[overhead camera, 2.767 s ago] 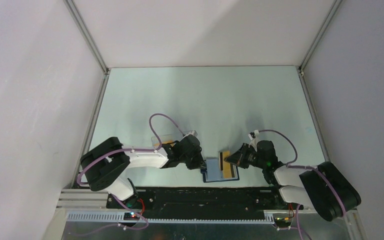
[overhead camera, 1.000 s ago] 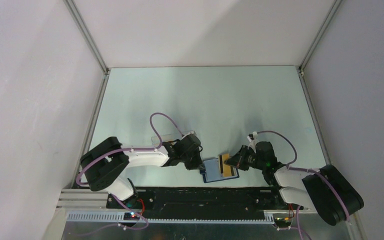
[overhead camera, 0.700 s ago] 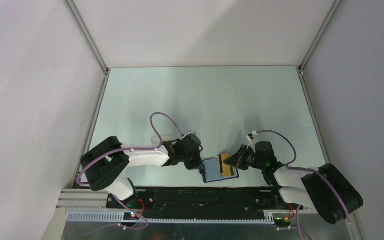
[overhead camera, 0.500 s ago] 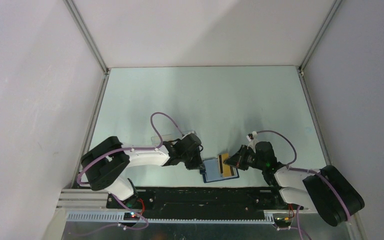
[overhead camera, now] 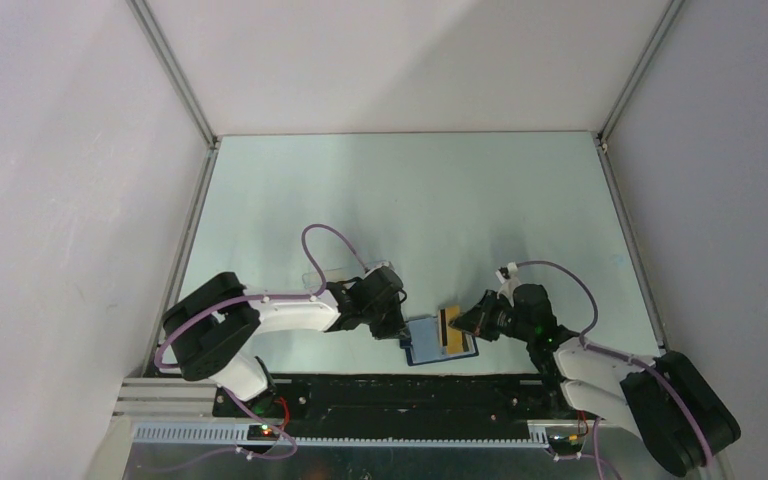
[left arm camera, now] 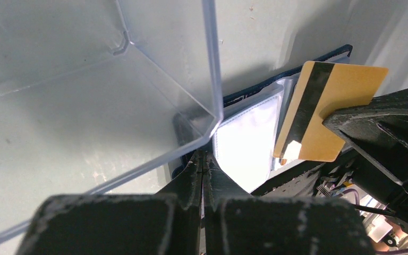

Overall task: Put the credit cards into the card holder
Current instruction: Insert the credit card into the card holder.

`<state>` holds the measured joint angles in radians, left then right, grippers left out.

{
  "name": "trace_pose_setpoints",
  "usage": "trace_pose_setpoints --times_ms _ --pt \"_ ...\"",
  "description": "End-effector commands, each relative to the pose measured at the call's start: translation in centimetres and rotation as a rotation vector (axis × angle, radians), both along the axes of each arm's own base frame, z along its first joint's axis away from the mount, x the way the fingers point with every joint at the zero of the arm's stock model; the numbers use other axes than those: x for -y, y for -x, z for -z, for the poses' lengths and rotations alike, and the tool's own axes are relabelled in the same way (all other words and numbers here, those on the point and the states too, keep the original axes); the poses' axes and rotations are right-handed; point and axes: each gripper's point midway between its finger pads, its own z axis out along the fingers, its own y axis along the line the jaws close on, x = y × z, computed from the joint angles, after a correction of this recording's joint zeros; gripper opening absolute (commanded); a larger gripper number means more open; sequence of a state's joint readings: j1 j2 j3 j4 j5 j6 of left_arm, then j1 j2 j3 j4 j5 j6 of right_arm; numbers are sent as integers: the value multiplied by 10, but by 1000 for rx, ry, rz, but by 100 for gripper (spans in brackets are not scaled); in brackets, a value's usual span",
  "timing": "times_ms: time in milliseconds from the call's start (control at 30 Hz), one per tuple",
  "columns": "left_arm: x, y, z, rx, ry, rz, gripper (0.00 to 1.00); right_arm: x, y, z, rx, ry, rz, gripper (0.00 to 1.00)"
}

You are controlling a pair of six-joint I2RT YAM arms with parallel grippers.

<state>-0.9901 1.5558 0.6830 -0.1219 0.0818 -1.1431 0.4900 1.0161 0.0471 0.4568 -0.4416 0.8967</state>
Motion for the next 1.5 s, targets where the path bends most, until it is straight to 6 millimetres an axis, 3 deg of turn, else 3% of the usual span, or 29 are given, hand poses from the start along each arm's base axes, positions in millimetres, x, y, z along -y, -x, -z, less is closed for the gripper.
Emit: trace_pose_setpoints --times_ms 0,300,733,1167,1467 --pt "-40 26 43 -95 -193 30 0 -7 -11 -12 41 -19 -5 0" --pt "-39 27 44 -100 -197 35 0 -11 -11 -14 39 -34 -17 0" --pt "-39 28 46 -107 -202 41 0 -10 -16 -34 99 -43 4 0" --pt "-40 30 48 -114 -207 45 0 -16 -27 -22 86 -25 -6 0" --pt "-40 30 49 -115 -209 46 0 -18 -15 -10 28 -40 -31 0"
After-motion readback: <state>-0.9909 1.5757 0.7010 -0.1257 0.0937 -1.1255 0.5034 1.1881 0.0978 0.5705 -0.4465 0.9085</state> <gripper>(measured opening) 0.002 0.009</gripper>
